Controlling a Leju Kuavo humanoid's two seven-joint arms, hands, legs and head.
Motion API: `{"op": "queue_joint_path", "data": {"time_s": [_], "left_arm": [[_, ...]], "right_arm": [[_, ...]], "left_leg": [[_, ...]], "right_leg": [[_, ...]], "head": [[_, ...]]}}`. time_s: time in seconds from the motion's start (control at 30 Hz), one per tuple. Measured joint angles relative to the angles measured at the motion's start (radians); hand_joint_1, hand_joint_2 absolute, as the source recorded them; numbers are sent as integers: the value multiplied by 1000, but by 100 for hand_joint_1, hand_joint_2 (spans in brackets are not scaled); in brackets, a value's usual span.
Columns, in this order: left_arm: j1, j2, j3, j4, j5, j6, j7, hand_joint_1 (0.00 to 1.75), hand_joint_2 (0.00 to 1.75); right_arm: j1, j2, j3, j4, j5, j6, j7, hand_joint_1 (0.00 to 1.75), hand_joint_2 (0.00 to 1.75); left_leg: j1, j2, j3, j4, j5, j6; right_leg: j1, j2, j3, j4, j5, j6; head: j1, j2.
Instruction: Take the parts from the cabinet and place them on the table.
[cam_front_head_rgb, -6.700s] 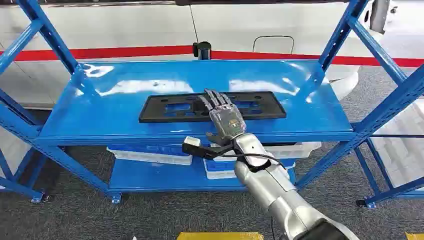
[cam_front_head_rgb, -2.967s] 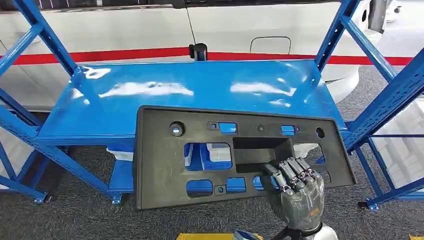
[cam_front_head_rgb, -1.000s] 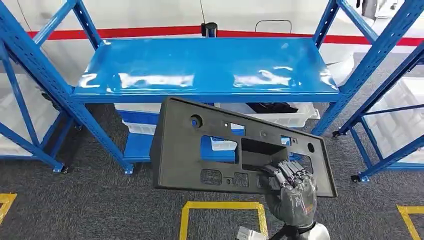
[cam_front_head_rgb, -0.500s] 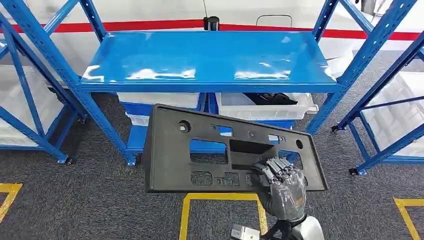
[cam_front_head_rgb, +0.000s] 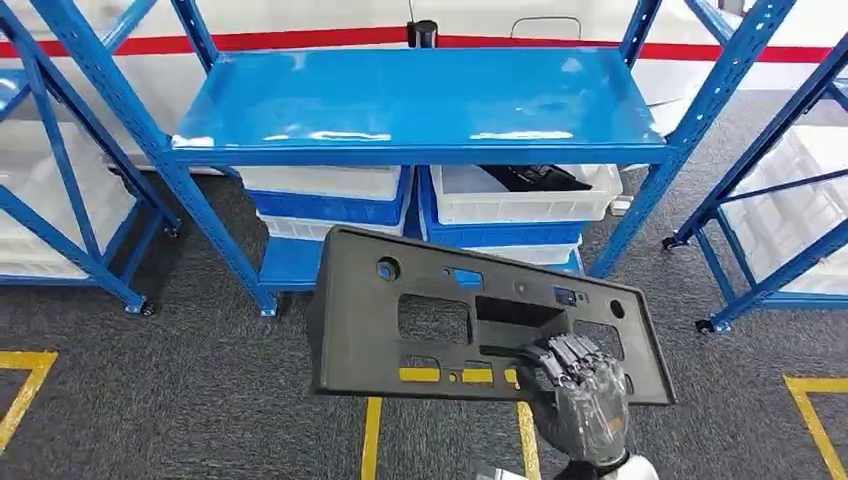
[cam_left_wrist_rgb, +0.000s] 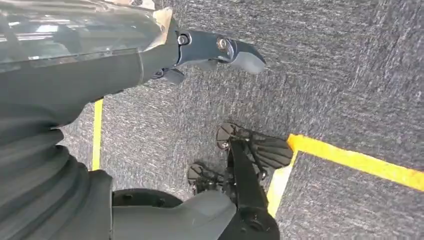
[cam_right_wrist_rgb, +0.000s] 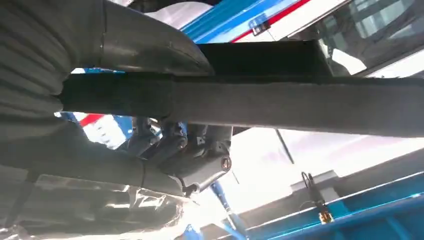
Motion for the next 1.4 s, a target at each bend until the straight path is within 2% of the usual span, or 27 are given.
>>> {"op": "queue_joint_path", "data": {"time_s": [0.07, 0.1, 0.17, 0.2, 0.23, 0.3, 0.37, 0.4, 0.43, 0.53, 0.57, 0.63, 0.7, 0.73, 0.77, 0.8, 0.87, 0.93, 1.03, 1.07, 1.1, 1.13, 1.2, 1.23, 1.3, 1.37, 1.4], "left_arm": [[3, 2, -2, 1, 0, -3, 0, 0, 175], [3, 1, -4, 1, 0, -5, 0, 0, 175], [3, 1, -6, 1, 0, -6, -2, 0, 175], [3, 2, -7, 1, 0, -8, -2, 0, 175], [4, 2, -8, 1, 2, -9, -3, 0, 175], [5, 2, -10, 1, 5, -9, -4, 0, 175], [4, 2, -11, 1, 7, -9, -6, 0, 175], [3, 6, -11, 2, 9, -8, -6, 0, 175], [2, 6, -12, 2, 11, -6, -6, 0, 175], [4, 6, -12, 2, 16, -1, -6, 0, 175], [3, 4, -12, 2, 18, 1, -6, 0, 175], [1, 4, -12, 2, 19, 2, -10, 0, 175], [3, 3, -12, 2, 19, 3, -11, 0, 175], [3, 3, -12, 2, 19, 3, -11, 0, 175], [3, 3, -12, 2, 20, 3, -11, 0, 175], [3, 3, -12, 2, 21, 3, -11, 0, 175], [3, 2, -12, 2, 23, 8, -11, 0, 175], [3, 0, -11, 2, 24, 13, -12, 0, 175], [3, 0, -11, 2, 26, 18, -12, 0, 175], [5, 0, -11, 2, 26, 19, -12, 0, 175], [6, 1, -11, 2, 27, 20, -12, 0, 175], [7, 0, -11, 2, 27, 20, -12, 0, 175], [7, 1, -11, 2, 27, 20, -13, 0, 175], [7, 1, -11, 2, 27, 20, -13, 0, 175], [7, 1, -11, 2, 27, 20, -13, 0, 175], [7, 1, -11, 2, 27, 18, -13, 0, 175], [5, 1, -11, 2, 27, 17, -13, 0, 175]], "right_arm": [[12, 2, -8, -8, 0, 0, -9, 175, 175], [18, 4, -13, -13, -1, 0, -15, 175, 175], [27, 4, -19, -19, -3, 0, -23, 175, 175], [32, 4, -22, -19, -5, 0, -23, 175, 175], [36, 4, -24, -19, -7, 0, -23, 175, 175], [40, 4, -26, -19, -9, 0, -24, 175, 175], [40, 4, -29, -19, -10, 0, -24, 175, 175], [40, 4, -30, -19, -14, 0, -24, 175, 175], [37, 4, -31, -18, -18, 0, -24, 175, 175], [33, 4, -30, -17, -24, 0, -24, 175, 175], [31, 2, -30, -16, -28, 0, -27, 175, 175], [26, -1, -30, -12, -40, 0, -40, 175, 175], [23, -4, -30, -5, -44, 0, -45, 175, 175], [23, -5, -30, -2, -47, 0, -47, 175, 175], [23, -5, -30, 1, -50, 0, -51, 175, 175], [21, -6, -30, 4, -56, 0, -56, 175, 175], [14, -7, -30, 10, -63, 0, -64, 175, 175], [1, -7, -30, 16, -71, 0, -77, 175, 175], [-8, -8, -31, 27, -84, 0, -90, 175, 175], [-9, -8, -30, 31, -86, 0, -93, 175, 175], [-13, -7, -30, 35, -87, 0, -95, 175, 175], [-15, -7, -30, 38, -90, 0, -97, 175, 175], [-17, -7, -32, 43, -93, 0, -104, 175, 175], [-19, -7, -33, 46, -96, 0, -108, 175, 175], [-19, -7, -38, 51, -99, 0, -115, 175, 175], [-20, -8, -40, 55, -103, 0, -116, 175, 175], [-21, -8, -40, 56, -107, 0, -118, 175, 175]], "left_leg": [[9, -1, -13, 15, -20, -6], [9, -1, -26, 55, -75, -12], [9, -1, -67, 202, -188, -20], [9, -1, -84, 276, -224, -21], [9, -1, -90, 323, -233, -20], [9, -1, -35, 270, -185, -10], [3, -5, 81, 99, -127, 12], [-3, -10, 135, 21, -122, 28], [-6, -8, 147, -9, -120, 29], [-14, -8, 138, -20, -108, 34], [1, 0, 137, -39, -97, 37], [-2, 2, 114, -39, -79, 47], [-5, 6, 88, -38, -60, 45], [-5, 7, 74, -37, -50, 44], [-5, 7, 62, -36, -41, 43], [-4, 8, 49, -34, -32, 40], [-1, 7, 23, -22, -19, 32], [-7, 7, 1, -2, -10, 19], [-5, 6, -1, -4, 12, 2], [-3, 4, -7, 0, 14, -3], [2, 0, -18, 19, -25, -10], [4, 0, -33, 74, -101, -15], [8, -2, -61, 209, -207, -25], [10, -2, -71, 274, -230, -29], [13, -1, -50, 304, -185, -31], [16, -1, 42, 195, -109, -28], [17, -3, 108, 105, -106, -24]], "right_leg": [[-14, -4, -7, -1, 12, -19], [-12, -5, -8, -1, 21, -33], [-7, -7, -25, 0, 35, -46], [-4, -8, -34, 1, 43, -48], [-1, -8, -44, 1, 49, -47], [3, -7, -59, 1, 61, -47], [8, -6, -63, 1, 68, -45], [7, -6, -65, 2, 70, -41], [17, -7, -68, 4, 75, -35], [10, -9, -78, 4, 94, -11], [15, -10, -86, 13, 84, -10], [13, -6, -128, 91, 7, -21], [8, -6, -175, 252, -80, -25], [7, -6, -187, 311, -93, -17], [4, -6, -176, 320, -82, -6], [2, -6, -144, 285, -53, 8], [-2, -7, -33, 121, 7, 27], [4, -4, 60, -28, -19, 12], [13, -2, 27, -12, -7, -7], [-4, -4, 21, -16, 3, -22], [-6, -8, 12, -15, 13, -33], [-5, -9, -1, -15, 24, -49], [0, -11, -23, -14, 44, -56], [2, -11, -31, -12, 54, -55], [2, -11, -60, -5, 73, -52], [2, -10, -89, 6, 86, -46], [3, -10, -94, 11, 90, -39]], "head": [[2, 0], [-1, 0], [-2, 0], [-2, 0], [-2, 0], [-2, 0], [-2, 0], [-1, 0], [0, 0], [-2, 0], [0, 0], [6, 0], [6, 0], [9, 0], [7, 0], [8, 0], [8, 0], [8, 0], [7, 0], [6, 0], [5, 0], [2, 0], [1, 0], [1, 0], [1, 0], [0, 0], [0, 0]]}}
